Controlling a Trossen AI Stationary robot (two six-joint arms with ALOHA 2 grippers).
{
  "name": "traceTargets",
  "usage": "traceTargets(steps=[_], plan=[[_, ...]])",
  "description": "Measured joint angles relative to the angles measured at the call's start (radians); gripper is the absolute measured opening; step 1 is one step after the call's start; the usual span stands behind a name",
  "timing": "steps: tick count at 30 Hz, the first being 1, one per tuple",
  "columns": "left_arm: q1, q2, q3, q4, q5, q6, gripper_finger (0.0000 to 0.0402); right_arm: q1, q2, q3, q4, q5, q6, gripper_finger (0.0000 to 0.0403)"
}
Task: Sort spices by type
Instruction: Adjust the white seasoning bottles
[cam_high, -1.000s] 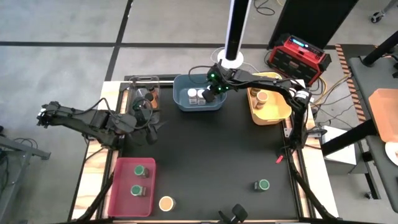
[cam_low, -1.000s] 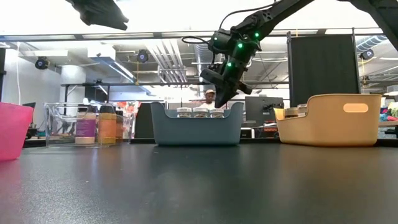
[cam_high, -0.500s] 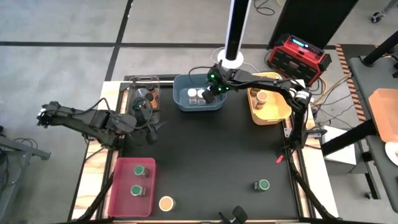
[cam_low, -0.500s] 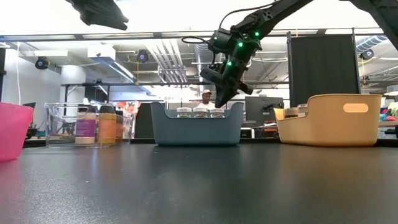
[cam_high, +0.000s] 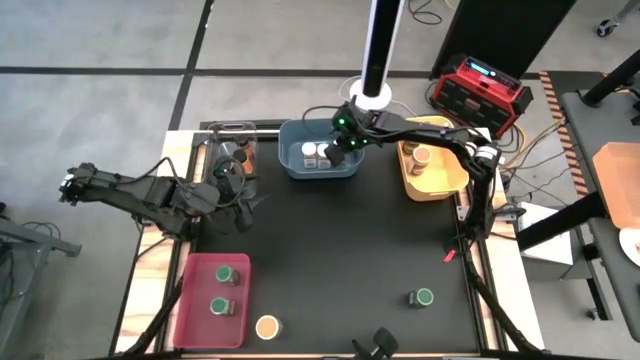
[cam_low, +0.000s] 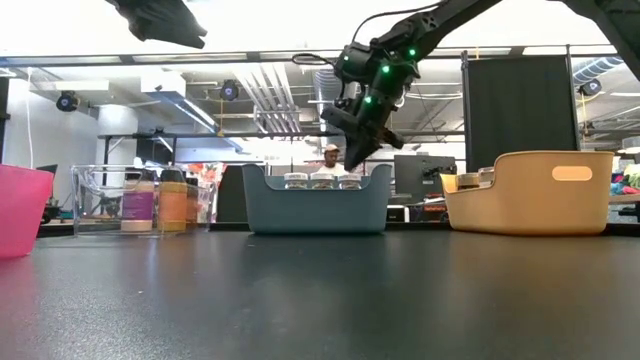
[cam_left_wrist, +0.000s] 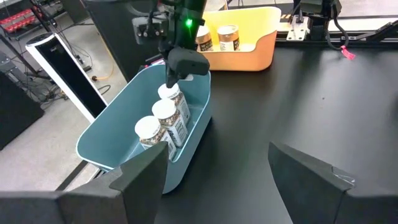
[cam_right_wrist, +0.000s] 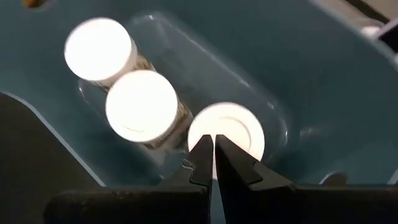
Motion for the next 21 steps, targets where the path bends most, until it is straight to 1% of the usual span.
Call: traceTargets(steps=[8,14,21], plan=[[0.0,0.0,0.0,0.001,0.0,0.0,0.0261,-0.03,0.0,0.073,0.006,0.0,-0.034,0.0009],[0.0,0.0,0.0,0.002,0.0,0.0,0.0261,-0.081,0.012,0.071,0.016,0.002,-0.046,0.0009],[0.0,0.0,0.0,0.002,0.0,0.0,0.0261,-0.093,0.062,0.065,0.003,0.003,-0.075,0.0009]])
